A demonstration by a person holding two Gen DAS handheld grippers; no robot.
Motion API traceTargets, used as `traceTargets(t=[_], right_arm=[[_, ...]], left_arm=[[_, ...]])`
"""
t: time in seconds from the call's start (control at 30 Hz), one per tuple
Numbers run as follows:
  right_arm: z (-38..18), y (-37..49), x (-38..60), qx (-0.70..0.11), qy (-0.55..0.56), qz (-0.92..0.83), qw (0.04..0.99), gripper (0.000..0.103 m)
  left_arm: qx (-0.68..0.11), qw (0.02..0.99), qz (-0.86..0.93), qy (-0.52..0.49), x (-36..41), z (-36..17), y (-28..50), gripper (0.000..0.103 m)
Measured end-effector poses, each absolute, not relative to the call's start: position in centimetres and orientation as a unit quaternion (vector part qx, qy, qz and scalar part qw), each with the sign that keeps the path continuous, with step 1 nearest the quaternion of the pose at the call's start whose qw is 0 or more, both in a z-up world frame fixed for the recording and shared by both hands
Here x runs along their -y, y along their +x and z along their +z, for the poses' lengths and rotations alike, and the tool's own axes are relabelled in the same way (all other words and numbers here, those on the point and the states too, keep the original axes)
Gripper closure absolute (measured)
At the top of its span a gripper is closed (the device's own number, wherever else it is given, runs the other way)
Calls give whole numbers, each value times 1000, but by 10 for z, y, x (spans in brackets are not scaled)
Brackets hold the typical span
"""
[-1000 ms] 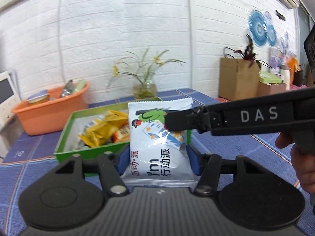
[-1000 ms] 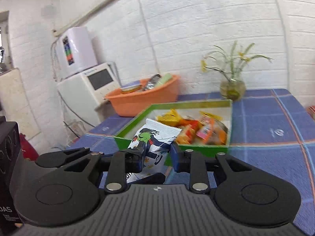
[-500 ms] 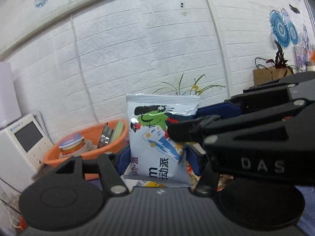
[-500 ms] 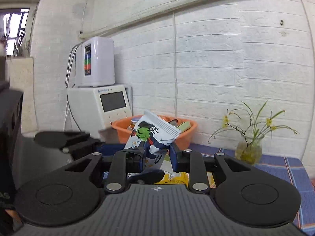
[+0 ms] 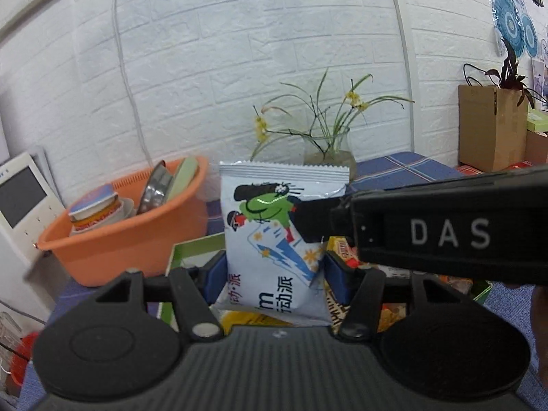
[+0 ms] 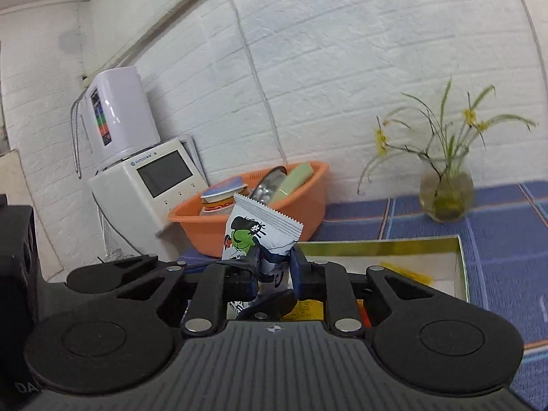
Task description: Organize snacks
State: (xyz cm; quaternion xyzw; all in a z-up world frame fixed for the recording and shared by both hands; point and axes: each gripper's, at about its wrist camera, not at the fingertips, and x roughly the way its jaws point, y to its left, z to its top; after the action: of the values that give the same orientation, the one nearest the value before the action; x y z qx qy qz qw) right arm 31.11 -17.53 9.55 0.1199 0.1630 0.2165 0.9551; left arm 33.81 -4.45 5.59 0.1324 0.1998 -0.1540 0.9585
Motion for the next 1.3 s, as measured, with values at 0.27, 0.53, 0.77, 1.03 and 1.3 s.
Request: traceTargets(t=[0.27,0.53,0.77,1.03,1.3], right_arm=[[74,307,220,-84,204,158,962,0],[93,269,225,-49,184,102,976,0],[99,209,212,-43,129,68,988,0],[73,121,177,-82,72,9,994,0],[48,55,162,-102,24,-2,994,0]], left_arm=[[-195,957,-130,169,80,36,345,24],[-162,969,-93,161,51,43,307,0],[-160,985,-53,36,-1,55,244,0],[-201,979,-40,-9,-32,32,150,0],[-201,979,-1,23,-20,21,97,0]])
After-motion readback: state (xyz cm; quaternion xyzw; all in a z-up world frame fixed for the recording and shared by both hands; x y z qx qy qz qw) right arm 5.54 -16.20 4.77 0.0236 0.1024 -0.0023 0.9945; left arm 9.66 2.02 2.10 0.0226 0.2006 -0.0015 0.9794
